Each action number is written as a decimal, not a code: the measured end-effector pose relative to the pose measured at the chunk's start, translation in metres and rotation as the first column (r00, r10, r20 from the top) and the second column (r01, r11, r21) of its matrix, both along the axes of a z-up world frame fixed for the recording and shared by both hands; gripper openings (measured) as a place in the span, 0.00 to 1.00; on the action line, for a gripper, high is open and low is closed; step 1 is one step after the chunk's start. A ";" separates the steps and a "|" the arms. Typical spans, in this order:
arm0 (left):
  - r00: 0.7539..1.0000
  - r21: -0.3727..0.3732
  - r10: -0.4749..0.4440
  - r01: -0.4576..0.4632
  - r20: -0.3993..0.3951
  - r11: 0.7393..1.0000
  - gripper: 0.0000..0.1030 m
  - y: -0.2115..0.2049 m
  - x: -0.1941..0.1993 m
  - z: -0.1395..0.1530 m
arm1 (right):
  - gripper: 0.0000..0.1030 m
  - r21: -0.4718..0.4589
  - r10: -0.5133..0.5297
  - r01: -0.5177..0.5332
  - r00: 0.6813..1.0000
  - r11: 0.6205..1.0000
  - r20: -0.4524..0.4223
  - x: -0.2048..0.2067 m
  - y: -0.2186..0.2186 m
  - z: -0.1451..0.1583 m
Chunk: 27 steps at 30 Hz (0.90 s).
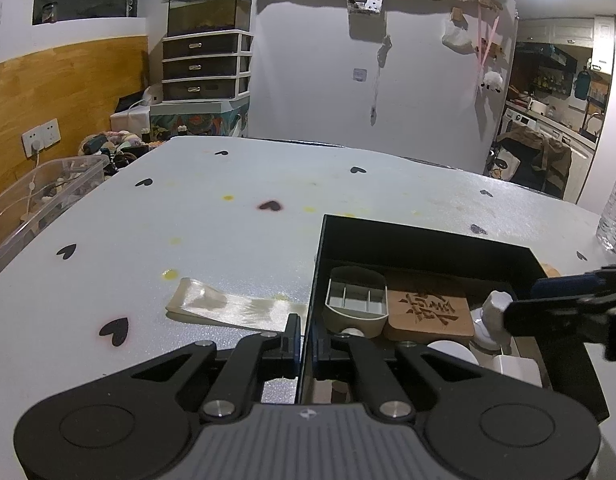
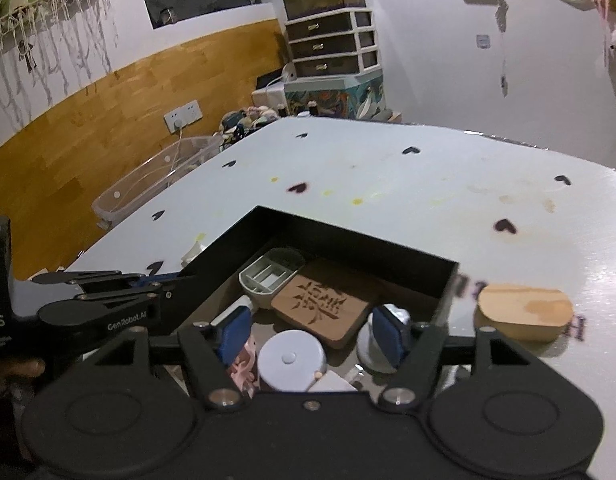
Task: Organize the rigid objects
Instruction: 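Move the right gripper to the white block with brown cylinder and grasp it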
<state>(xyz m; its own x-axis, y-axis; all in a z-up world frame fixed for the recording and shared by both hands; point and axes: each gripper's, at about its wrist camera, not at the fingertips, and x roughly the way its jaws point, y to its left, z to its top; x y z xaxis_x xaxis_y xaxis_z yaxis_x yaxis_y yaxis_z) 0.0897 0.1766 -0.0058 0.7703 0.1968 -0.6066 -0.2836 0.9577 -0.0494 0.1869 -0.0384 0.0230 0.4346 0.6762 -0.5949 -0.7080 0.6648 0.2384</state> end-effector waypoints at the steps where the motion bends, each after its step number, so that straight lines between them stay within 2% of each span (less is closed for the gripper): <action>1: 1.000 0.002 -0.001 0.001 0.001 1.000 0.04 0.000 0.000 0.000 | 0.66 -0.001 -0.008 0.008 1.000 1.000 0.011 -0.001 -0.003 0.001; 12: 1.000 0.016 0.013 -0.013 -0.005 1.000 0.05 -0.004 0.000 0.001 | 0.67 0.045 -0.073 0.071 0.996 0.996 0.045 -0.002 -0.041 0.006; 18: 1.000 0.023 0.014 -0.014 -0.014 1.000 0.05 -0.005 0.002 0.002 | 0.68 0.067 -0.160 0.155 0.984 0.986 0.079 0.000 -0.078 0.007; 22: 1.000 0.026 0.010 -0.010 -0.009 1.000 0.05 -0.005 0.002 0.001 | 0.69 0.048 -0.234 0.230 0.966 0.972 0.108 0.000 -0.105 -0.004; 27: 1.000 0.013 0.019 -0.018 -0.010 1.000 0.05 -0.004 0.001 0.000 | 0.69 0.002 -0.291 0.293 0.952 0.956 0.096 0.001 -0.124 -0.030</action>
